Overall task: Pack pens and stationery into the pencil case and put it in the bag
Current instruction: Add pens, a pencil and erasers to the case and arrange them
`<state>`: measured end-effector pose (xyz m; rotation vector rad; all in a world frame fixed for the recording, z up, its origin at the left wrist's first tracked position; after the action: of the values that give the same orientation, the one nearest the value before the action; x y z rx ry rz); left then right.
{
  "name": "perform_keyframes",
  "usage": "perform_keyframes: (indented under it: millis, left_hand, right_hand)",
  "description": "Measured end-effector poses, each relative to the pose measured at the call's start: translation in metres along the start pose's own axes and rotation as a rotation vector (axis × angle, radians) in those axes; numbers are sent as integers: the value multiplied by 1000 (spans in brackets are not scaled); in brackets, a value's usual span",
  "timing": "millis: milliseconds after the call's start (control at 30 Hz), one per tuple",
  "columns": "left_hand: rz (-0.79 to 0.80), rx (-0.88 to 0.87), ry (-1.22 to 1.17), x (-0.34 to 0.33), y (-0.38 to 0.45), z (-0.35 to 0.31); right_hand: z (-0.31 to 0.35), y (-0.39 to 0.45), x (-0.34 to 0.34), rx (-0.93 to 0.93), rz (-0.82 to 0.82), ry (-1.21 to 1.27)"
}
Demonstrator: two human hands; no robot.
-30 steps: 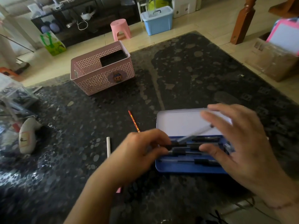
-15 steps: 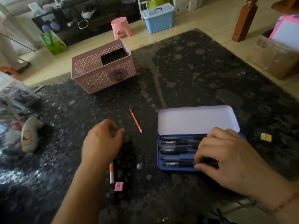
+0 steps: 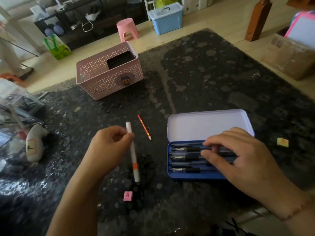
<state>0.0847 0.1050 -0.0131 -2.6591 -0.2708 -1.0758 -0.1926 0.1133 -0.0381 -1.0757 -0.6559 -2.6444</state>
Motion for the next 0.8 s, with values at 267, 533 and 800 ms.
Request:
perform_keyframes:
  millis: [267,533,800]
  left_hand:
    - [472,-295,-590,-60,-33,-61]
    - [-50,-178,29,-52,22,-2]
    - [-92,-168,544,-69,29,9]
  right_hand:
    - [12,-2,-12,21,149,179]
    - [0,-5,-9,54,270,-248]
    - [-2,-8,-18,82,378,-227]
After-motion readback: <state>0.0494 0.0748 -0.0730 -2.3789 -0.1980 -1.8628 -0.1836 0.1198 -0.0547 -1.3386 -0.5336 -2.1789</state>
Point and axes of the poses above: each hand's wrist, its own y-axis towards the middle knuckle, its own x-axis out of the back of the hand, z = x × y, the point moved 4 cm from there along y, towards the middle knuckle, and after that the axes turned 2 degrees about z, right-handed, at the moved point
